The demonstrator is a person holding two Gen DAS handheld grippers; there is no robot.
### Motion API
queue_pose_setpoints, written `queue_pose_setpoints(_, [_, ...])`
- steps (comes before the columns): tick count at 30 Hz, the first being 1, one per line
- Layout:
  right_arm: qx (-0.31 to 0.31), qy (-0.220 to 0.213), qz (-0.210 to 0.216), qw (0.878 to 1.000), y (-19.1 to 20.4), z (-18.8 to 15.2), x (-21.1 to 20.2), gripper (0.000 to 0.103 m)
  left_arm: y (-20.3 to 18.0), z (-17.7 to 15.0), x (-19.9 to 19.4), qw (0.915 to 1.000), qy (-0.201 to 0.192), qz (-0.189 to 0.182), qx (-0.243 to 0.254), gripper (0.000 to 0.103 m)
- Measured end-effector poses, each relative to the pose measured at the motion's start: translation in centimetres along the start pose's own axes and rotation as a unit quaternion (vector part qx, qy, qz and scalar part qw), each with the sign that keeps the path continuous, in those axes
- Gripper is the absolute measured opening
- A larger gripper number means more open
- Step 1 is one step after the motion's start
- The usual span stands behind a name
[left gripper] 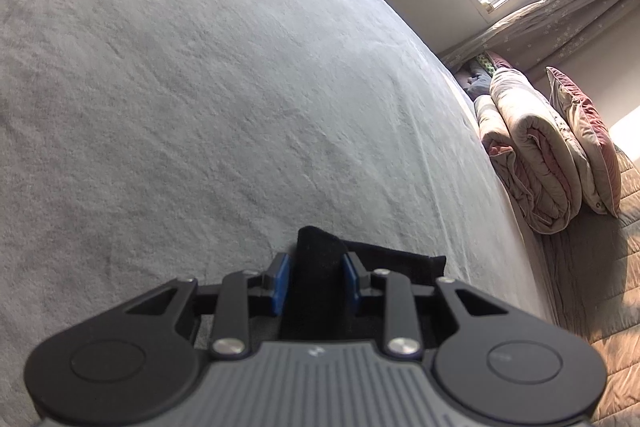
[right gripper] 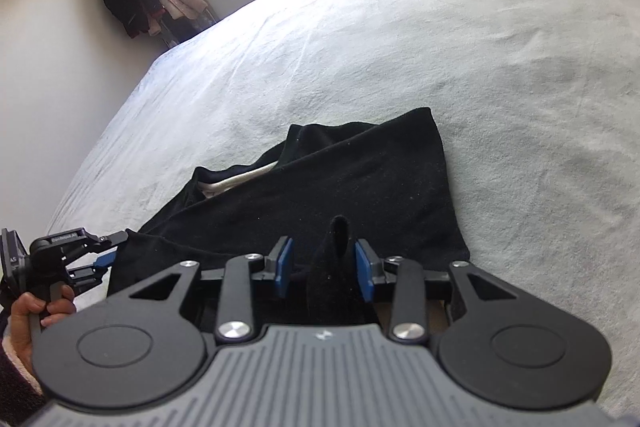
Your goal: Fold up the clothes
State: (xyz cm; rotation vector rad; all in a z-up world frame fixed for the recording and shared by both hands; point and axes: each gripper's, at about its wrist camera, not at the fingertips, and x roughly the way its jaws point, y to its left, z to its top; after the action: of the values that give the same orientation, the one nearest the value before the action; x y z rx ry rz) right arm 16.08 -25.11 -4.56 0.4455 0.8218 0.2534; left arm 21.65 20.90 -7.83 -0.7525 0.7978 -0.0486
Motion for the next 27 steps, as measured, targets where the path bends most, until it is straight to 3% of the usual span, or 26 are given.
queue_pose_setpoints(5, [-0.016, 0.008, -0.028, 0.999, 0.3, 0.0, 1.0, 0.038, 0.1, 0.1, 0.0, 1.0, -0.002, -0.001, 0.0, 0.028])
queue_pose_setpoints(7, [-0.03, 0.007, -0.037, 0.999, 0.4, -0.2, 1.0, 0.023, -0.2, 0.0, 0.0, 0.9999, -0.004, -0.001, 0.01, 0.019])
queue_pose_setpoints(8, [-0.038, 0.004, -0.042, 0.998, 0.5, -0.3, 0.8, 0.006, -0.5, -0.2, -0.1, 0.9998, -0.007, 0.001, 0.019, 0.007])
queue_pose_setpoints(11, [-0.063, -0.023, -0.06, 0.996, 1.2, -0.1, -0.4, 0.006, -1.4, -0.5, -0.5, 0.9988, -0.023, 0.01, 0.042, 0.005])
queue_pose_setpoints(19, [-0.151, -0.114, -0.093, 0.978, 3.7, 2.3, -3.3, 0.006, -2.6, -1.3, -2.2, 0.9964, -0.077, 0.004, 0.036, 0.005])
queue_pose_setpoints(27, [-0.154, -0.104, -0.116, 0.976, 2.0, 4.8, -1.4, 0.006, -4.1, -2.2, -1.1, 0.9943, -0.087, 0.016, 0.06, 0.006])
